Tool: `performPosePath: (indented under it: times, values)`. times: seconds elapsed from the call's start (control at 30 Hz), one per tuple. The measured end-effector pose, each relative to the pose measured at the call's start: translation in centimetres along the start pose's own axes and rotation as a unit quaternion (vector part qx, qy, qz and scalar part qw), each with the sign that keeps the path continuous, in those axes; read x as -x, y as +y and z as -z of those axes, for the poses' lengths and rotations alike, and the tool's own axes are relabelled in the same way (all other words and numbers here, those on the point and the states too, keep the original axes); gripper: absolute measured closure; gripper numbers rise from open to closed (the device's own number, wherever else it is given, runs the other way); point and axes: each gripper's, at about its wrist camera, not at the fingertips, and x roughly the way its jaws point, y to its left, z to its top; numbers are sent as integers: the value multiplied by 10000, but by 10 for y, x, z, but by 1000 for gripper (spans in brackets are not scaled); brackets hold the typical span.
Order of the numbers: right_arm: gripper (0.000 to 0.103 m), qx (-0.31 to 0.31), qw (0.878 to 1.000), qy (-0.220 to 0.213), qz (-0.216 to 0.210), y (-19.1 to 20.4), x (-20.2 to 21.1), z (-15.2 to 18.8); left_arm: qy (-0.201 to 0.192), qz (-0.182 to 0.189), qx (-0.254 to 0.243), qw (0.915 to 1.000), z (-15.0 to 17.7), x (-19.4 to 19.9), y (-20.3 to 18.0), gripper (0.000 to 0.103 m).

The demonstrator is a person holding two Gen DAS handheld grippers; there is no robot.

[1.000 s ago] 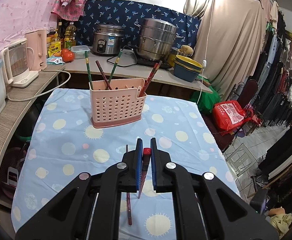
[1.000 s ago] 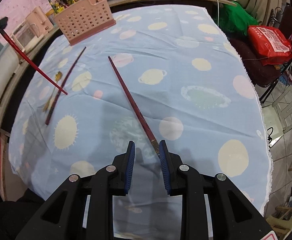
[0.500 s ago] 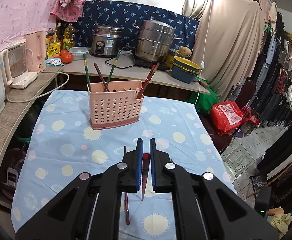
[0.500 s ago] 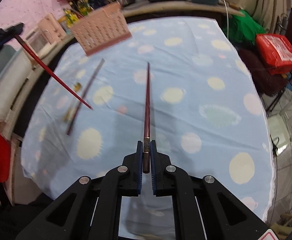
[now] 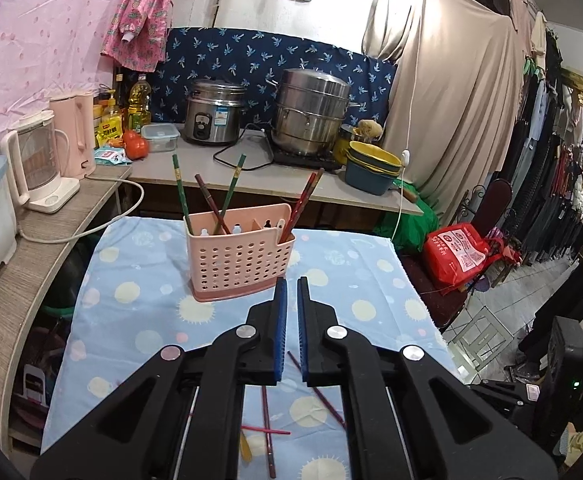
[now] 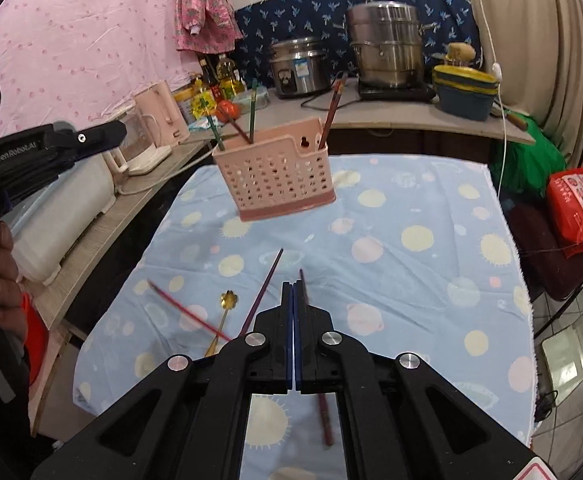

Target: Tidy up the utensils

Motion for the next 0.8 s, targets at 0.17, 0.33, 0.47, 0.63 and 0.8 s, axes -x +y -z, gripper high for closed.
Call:
performPosePath:
  times: [0.17, 0.33, 0.47, 0.63, 0.8]
  values:
    - [94, -63, 9973, 723, 63, -2, -31, 49, 353, -188, 225, 9989, 21, -12, 26, 98]
    - [85, -150, 9912, 1302, 189, -10, -57, 96, 788, -288, 365, 9958, 52, -25, 44, 97]
    - [85, -217, 9888, 1438, 334, -13, -69, 108, 1137, -370, 448, 9918, 78, -38, 54, 88]
    - [85, -165, 9867, 1519, 549, -15, -80, 111, 1407, -571, 662, 9862, 99, -50, 79, 79]
    - [89, -155, 9857, 1544, 664, -14, -87, 113, 1421, -868, 895, 9820, 107, -53, 120, 67]
